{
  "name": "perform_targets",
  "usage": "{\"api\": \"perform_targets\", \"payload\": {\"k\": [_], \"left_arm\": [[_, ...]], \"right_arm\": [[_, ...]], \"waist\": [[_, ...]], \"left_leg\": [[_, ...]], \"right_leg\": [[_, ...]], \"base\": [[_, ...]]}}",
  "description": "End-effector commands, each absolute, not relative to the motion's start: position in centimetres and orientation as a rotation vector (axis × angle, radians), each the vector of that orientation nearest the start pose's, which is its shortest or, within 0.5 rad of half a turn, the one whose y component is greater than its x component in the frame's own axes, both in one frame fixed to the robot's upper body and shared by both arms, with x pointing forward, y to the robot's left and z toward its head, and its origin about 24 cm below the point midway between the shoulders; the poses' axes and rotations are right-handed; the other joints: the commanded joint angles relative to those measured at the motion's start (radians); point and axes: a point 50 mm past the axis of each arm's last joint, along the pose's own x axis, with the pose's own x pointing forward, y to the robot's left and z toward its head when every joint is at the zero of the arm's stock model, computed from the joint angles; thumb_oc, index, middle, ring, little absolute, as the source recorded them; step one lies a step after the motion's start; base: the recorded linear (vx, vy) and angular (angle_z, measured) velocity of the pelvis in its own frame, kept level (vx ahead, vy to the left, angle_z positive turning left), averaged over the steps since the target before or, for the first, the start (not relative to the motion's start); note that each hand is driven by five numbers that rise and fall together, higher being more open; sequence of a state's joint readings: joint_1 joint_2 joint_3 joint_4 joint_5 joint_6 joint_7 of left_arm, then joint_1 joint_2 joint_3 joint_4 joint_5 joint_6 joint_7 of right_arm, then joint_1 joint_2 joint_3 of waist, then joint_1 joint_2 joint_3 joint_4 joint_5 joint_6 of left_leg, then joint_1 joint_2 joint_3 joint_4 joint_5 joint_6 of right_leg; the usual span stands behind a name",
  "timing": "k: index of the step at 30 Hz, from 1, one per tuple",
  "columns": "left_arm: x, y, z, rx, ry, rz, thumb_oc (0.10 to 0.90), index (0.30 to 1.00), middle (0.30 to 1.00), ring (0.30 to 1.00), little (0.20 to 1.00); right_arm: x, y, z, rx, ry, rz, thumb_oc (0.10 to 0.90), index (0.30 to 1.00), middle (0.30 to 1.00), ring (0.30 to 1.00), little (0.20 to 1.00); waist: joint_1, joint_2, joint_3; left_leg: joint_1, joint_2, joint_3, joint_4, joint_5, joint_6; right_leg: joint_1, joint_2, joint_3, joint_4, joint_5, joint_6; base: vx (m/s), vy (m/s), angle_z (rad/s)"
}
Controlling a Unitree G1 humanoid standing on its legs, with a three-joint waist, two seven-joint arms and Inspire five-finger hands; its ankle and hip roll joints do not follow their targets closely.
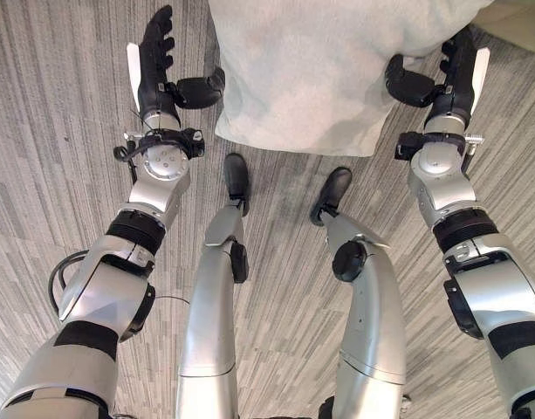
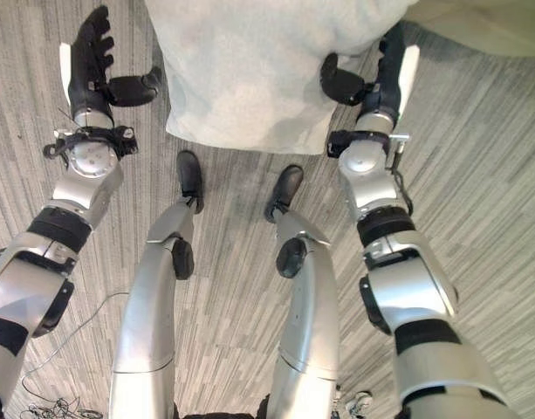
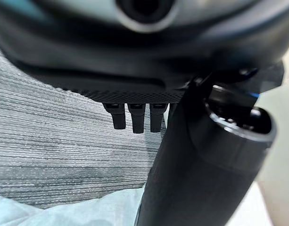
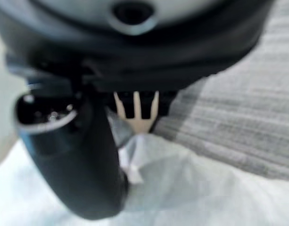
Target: Pick up all the scattered cushions and arrange them neatly on the sofa.
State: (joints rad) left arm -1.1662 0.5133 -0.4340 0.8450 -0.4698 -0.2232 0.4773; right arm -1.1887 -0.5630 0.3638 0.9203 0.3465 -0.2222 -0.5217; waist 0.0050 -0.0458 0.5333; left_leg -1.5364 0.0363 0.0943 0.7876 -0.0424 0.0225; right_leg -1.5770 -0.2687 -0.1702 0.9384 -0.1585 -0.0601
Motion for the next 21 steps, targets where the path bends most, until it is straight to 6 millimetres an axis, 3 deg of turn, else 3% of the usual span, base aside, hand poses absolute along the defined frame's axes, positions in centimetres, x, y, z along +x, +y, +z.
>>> {"api": "perform_targets", "payload": {"k": [1,2,4,7,8,9,11,12,16,17,18,19,20,21], "left_arm": [[39.8,18.5,25.4,0.147,-0.547,0.321,0.8,0.9,0.9,0.9,0.9],[39.7,16.6,26.3,0.137,-0.58,0.266,0.8,0.9,0.9,0.9,0.9],[39.7,16.0,26.6,0.138,-0.59,0.251,0.8,0.9,0.9,0.9,0.9],[39.5,12.5,27.5,0.099,-0.631,0.16,0.8,0.9,0.9,0.9,0.9],[39.5,12.5,27.6,0.099,-0.631,0.16,0.8,0.9,0.9,0.9,0.9],[39.2,10.8,27.8,0.074,-0.65,0.104,0.8,0.9,0.9,0.9,0.9],[39.0,10.0,28.1,0.059,-0.659,0.083,0.8,0.9,0.9,0.9,0.9],[38.6,8.2,28.7,0.005,-0.678,0.022,0.8,0.9,0.9,0.9,0.9],[37.7,5.7,29.8,-0.101,-0.709,-0.065,0.8,0.9,0.9,0.9,0.9],[37.0,4.5,30.5,-0.179,-0.728,-0.116,0.8,0.9,0.9,0.9,0.9],[37.0,4.5,30.5,-0.179,-0.728,-0.116,0.693,0.74,0.74,0.74,0.74],[36.4,4.1,31.5,-0.244,-0.76,-0.142,0.532,0.498,0.498,0.498,0.498],[36.4,4.2,31.5,-0.244,-0.759,-0.142,0.4,0.3,0.3,0.3,0.3],[35.7,4.0,32.3,-0.315,-0.788,-0.154,0.4,0.3,0.3,0.3,0.3]], "right_arm": [[40.1,-20.7,25.4,-0.309,-0.512,-0.364,0.8,0.9,0.9,0.9,0.9],[40.1,-18.8,26.7,-0.279,-0.566,-0.308,0.8,0.9,0.9,0.9,0.9],[40.1,-18.0,27.2,-0.269,-0.588,-0.291,0.8,0.9,0.9,0.9,0.9],[39.6,-14.9,29.1,-0.23,-0.681,-0.218,0.8,0.9,0.9,0.9,0.9],[39.6,-14.9,29.2,-0.23,-0.682,-0.219,0.8,0.9,0.9,0.9,0.9],[39.3,-13.9,30.1,-0.215,-0.724,-0.198,0.8,0.9,0.9,0.9,0.9],[39.1,-13.6,30.4,-0.202,-0.738,-0.196,0.8,0.9,0.9,0.9,0.9],[38.9,-12.9,30.8,-0.176,-0.759,-0.175,0.8,0.9,0.9,0.9,0.9],[38.6,-12.3,31.6,-0.099,-0.785,-0.164,0.8,0.9,0.9,0.9,0.9],[38.4,-12.1,31.9,-0.039,-0.798,-0.153,0.726,0.789,0.789,0.789,0.789],[38.4,-12.1,31.9,-0.038,-0.798,-0.153,0.555,0.533,0.533,0.533,0.533],[38.3,-12.1,32.1,0.013,-0.803,-0.138,0.4,0.3,0.3,0.3,0.3],[38.3,-12.1,32.1,0.014,-0.803,-0.138,0.4,0.3,0.3,0.3,0.3],[38.0,-12.0,32.4,0.064,-0.822,-0.122,0.4,0.3,0.3,0.3,0.3]], "waist": [[-0.007,0.055,-0.107],[-0.004,0.054,-0.108],[-0.003,0.052,-0.106],[-0.006,0.043,-0.104],[-0.006,0.043,-0.103],[-0.008,0.042,-0.104],[-0.011,0.041,-0.106],[-0.016,0.036,-0.111],[-0.02,0.032,-0.114],[-0.024,0.031,-0.114],[-0.024,0.031,-0.114],[-0.03,0.031,-0.116],[-0.03,0.031,-0.116],[-0.034,0.031,-0.115]], "left_leg": [[0.003,-0.017,-0.032,0.035,-0.102,-0.002],[-0.032,-0.017,-0.038,0.061,-0.105,-0.003],[-0.033,-0.018,-0.038,0.062,-0.104,-0.004],[-0.033,-0.024,-0.044,0.065,-0.1,-0.006],[-0.033,-0.024,-0.044,0.065,-0.1,-0.006],[-0.033,-0.031,-0.049,0.06,-0.097,-0.009],[-0.034,-0.031,-0.051,0.054,-0.094,-0.01],[-0.034,-0.035,-0.055,0.046,-0.088,-0.013],[-0.034,-0.035,-0.06,0.042,-0.085,-0.017],[-0.034,-0.04,-0.066,0.041,-0.086,-0.018],[-0.034,-0.04,-0.066,0.041,-0.086,-0.018],[-0.034,-0.037,-0.067,0.037,-0.085,-0.02],[-0.034,-0.037,-0.067,0.037,-0.085,-0.02],[-0.034,-0.041,-0.069,0.039,-0.087,-0.019]], "right_leg": [[0.067,0.0,0.044,0.009,-0.083,0.123],[0.042,-0.003,0.044,0.025,-0.082,0.122],[0.042,-0.003,0.047,0.026,-0.081,0.122],[0.04,0.001,0.05,0.027,-0.075,0.12],[0.039,0.001,0.05,0.028,-0.075,0.12],[0.039,0.006,0.056,0.026,-0.074,0.12],[0.041,0.005,0.054,0.021,-0.073,0.12],[0.045,0.007,0.053,0.013,-0.076,0.118],[0.045,0.013,0.057,0.007,-0.069,0.121],[0.044,0.019,0.064,0.006,-0.064,0.123],[0.044,0.019,0.064,0.006,-0.064,0.123],[0.044,0.021,0.067,0.003,-0.061,0.124],[0.044,0.021,0.067,0.003,-0.06,0.124],[0.043,0.029,0.074,0.002,-0.052,0.127]], "base": [[0.05,-0.012,0.0],[0.03,-0.005,0.03],[0.01,-0.009,0.04],[0.0,0.0,0.0],[0.0,0.0,0.0],[0.0,0.0,0.0],[-0.01,-0.037,0.01],[-0.02,-0.033,0.04],[0.0,-0.014,0.06],[0.0,-0.021,0.04],[0.0,-0.041,0.03],[0.0,0.0,0.0],[0.0,-0.028,0.04],[0.0,0.001,0.04]]}}
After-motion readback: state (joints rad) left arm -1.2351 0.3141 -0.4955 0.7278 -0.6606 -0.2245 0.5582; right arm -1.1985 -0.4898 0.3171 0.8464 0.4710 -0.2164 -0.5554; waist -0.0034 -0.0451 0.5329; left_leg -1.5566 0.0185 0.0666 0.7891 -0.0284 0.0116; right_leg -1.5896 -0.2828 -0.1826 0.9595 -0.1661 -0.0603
